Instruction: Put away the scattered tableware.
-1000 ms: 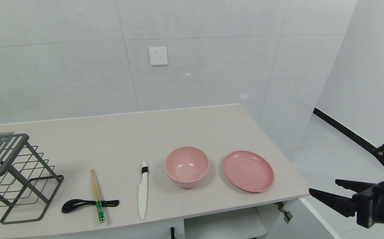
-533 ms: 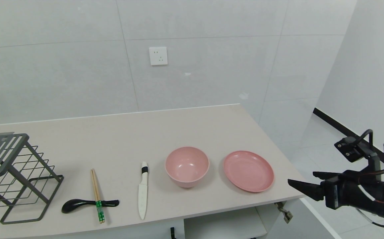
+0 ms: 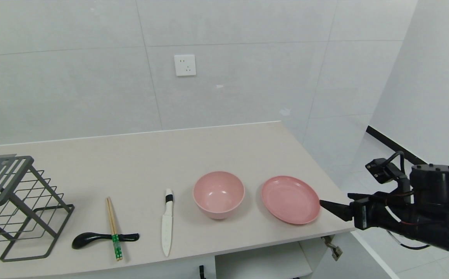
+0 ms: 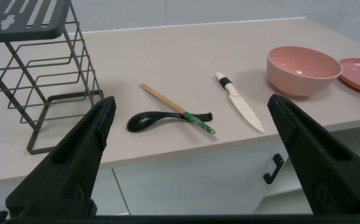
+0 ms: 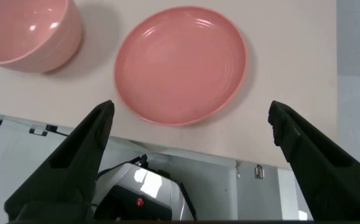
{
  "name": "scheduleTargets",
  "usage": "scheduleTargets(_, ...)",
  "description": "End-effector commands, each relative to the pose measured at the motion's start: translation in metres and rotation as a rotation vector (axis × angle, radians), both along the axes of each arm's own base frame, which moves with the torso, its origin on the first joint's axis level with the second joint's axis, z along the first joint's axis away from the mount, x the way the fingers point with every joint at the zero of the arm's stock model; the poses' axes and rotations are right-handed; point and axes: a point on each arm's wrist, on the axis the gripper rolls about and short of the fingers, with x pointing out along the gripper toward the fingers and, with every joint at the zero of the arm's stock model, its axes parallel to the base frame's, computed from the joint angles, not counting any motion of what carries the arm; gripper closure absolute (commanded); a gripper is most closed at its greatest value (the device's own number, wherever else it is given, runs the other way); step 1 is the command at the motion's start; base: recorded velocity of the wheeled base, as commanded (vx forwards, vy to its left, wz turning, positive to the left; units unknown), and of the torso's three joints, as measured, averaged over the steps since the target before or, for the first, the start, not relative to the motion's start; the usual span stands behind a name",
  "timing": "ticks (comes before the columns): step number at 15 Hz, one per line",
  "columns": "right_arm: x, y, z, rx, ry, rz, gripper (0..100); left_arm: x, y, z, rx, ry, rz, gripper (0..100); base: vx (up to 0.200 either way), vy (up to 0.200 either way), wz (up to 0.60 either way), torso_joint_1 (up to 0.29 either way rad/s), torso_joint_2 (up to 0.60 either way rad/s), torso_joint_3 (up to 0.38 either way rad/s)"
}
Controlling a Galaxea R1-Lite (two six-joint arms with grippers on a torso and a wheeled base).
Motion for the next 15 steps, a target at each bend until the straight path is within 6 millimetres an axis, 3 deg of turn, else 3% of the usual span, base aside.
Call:
scheduleTargets(1, 0.014, 0.002, -0.028, -0.011, 0.065, -0.002, 0, 0.0, 0.0, 0.0, 0.0, 0.001, 0.0, 0, 0.0, 0.0, 0.0, 0.0, 0.0, 0.0)
scheduleTargets(9, 0.056, 0.008, -0.058, -0.012, 0.061, -0.006, 0, 0.0, 0.0, 0.0, -0.002, 0.001, 0.0, 0, 0.0, 0.0, 0.0, 0.0, 0.0, 0.0)
scheduleTargets(15, 0.072, 0.012, -0.077, -0.012, 0.046, -0.006, 0, 0.0, 0.0, 0.0, -0.002, 0.001, 0.0, 0, 0.0, 0.0, 0.0, 0.0, 0.0, 0.0)
